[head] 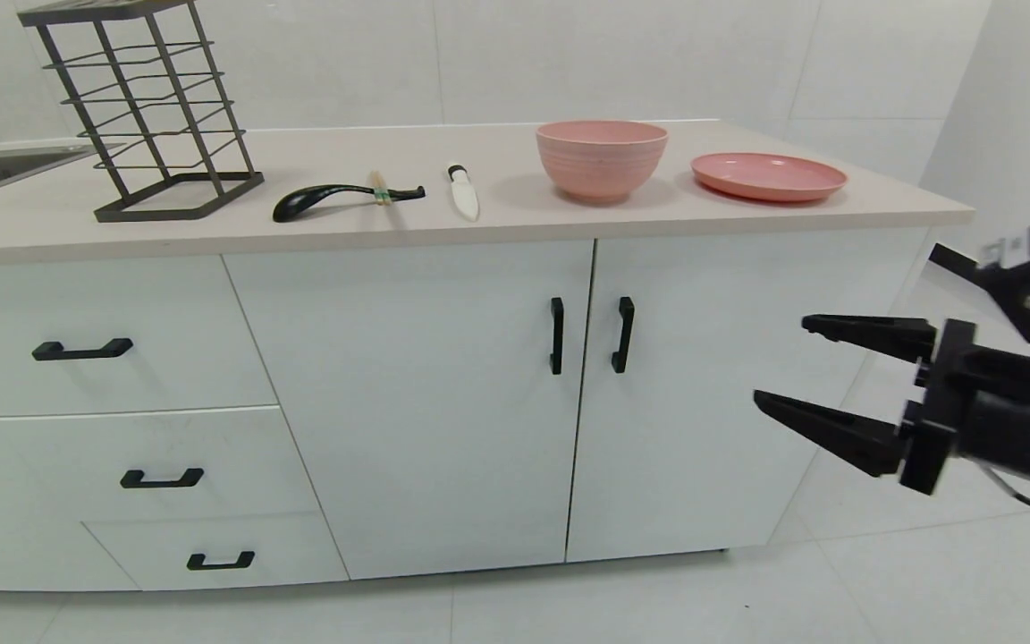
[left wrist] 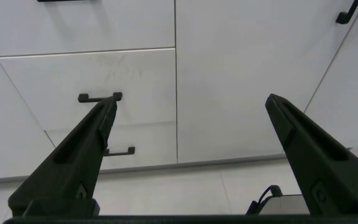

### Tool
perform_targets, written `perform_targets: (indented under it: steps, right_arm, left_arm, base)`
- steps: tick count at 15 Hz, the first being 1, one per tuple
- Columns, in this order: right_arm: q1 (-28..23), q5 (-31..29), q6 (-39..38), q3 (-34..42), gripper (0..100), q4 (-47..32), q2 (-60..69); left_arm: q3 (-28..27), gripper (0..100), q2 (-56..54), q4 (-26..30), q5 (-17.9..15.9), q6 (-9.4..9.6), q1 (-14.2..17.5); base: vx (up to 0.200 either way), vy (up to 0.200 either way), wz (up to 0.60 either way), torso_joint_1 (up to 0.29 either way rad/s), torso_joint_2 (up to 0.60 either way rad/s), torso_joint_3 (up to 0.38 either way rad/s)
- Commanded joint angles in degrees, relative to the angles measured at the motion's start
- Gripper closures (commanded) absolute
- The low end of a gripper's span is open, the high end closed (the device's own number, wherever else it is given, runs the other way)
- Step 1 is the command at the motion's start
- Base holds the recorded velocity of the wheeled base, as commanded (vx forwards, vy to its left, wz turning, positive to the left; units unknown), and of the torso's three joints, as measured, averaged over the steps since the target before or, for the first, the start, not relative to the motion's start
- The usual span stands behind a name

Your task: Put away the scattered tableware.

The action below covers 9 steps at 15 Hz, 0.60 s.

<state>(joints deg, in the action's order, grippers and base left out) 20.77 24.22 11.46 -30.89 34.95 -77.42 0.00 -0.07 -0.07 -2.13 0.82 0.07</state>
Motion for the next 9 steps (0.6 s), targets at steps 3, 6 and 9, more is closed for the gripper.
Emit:
perform_targets:
  steps: [3, 6, 9]
  right_arm:
    - [2.87, 2.67, 0.58, -5.85, 0, 14.53, -25.23]
    - [2.87, 2.67, 0.58, -5.85, 0, 18.22, -28.05]
    - [3.13, 2.32, 1.2, -3.91, 0, 18.22, -25.23]
  left_arm:
    - [0.0, 0, 0.07, -0.19, -0.42, -0.03, 0.01]
    - [0.0, 0, 0.07, -0.1, -1.03, 0.06, 0.01]
    - [-0.09, 0, 0.07, -2.48, -3.76, 2.26, 0.1]
  base:
    - [0.0, 0.0, 0.0, 0.0, 0.0, 0.0]
    - [0.0, 0.0, 0.0, 0.0, 0.0, 0.0]
    - [0.0, 0.0, 0.0, 0.0, 0.0, 0.0]
